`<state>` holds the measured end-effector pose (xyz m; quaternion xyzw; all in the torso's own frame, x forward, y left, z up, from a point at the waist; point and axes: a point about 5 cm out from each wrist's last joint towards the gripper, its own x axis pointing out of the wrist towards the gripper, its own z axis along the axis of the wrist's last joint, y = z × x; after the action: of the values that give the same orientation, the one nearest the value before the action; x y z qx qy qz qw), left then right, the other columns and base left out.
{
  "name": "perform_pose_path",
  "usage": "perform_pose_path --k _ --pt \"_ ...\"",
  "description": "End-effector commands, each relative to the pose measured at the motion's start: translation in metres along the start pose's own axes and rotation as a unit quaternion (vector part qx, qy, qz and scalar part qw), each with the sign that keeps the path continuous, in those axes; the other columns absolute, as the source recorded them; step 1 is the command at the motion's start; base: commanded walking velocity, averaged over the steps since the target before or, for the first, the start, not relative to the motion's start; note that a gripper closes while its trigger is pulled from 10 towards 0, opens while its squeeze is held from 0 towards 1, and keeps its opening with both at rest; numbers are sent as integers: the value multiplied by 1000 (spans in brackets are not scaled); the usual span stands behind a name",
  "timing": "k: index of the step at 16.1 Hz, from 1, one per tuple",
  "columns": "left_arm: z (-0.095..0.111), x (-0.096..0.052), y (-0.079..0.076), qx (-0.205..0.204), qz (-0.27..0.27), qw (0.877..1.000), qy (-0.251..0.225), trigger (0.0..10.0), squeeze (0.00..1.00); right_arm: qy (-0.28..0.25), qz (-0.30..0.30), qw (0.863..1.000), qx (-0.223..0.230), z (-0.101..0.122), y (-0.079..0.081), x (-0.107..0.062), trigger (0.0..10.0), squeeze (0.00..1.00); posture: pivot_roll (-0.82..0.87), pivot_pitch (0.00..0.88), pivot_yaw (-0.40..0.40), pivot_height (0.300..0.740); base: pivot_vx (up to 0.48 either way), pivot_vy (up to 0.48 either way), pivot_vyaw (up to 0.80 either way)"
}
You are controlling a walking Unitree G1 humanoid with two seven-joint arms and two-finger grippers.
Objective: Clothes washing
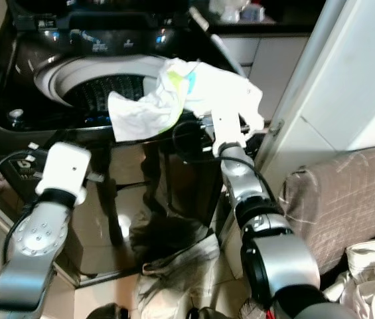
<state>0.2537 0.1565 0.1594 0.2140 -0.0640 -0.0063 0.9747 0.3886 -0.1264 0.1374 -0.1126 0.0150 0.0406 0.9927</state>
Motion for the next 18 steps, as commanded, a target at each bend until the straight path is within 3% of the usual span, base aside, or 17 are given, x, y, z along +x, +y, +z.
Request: perform_pose_path --k 1,3,4,6,7,13,15,18 --pt "6 -3 3 3 1 1000 -6 10000 0 21 -25 999 1 -2 -11 2 10000 0 173 126 -39 732 0 0 0" --pt "6 -10 6 7 7 1000 3 10000 0 38 -34 999 7 0 -14 5 10000 0 205 141 -56 732 0 0 0" --pt "8 -10 7 8 10 1000 3 10000 0 53 -37 997 33 -1 -15 6 10000 0 215 146 -69 732 0 0 0" --pt "12 -13 10 8 23 1000 8 10000 0 101 -26 990 96 -8 -11 6 2549 0 230 164 -87 732 0 0 0" --pt "14 -17 9 11 25 1000 9 10000 0 105 -25 989 100 -8 -10 6 0 0 248 175 -98 732 0 0 0" --pt "19 -2 2 2 26 1000 -5 10000 0 24 28 991 131 39 7 20 0 0 176 131 -116 732 0 0 0" --pt "19 2 -4 -6 18 1000 -8 10000 0 22 44 983 175 41 10 20 0 0 144 117 -118 732 0 0 0" --pt "20 11 -9 -14 12 1000 -18 10000 0 16 58 979 194 42 12 20 0 0 115 95 -118 732 0 0 0"
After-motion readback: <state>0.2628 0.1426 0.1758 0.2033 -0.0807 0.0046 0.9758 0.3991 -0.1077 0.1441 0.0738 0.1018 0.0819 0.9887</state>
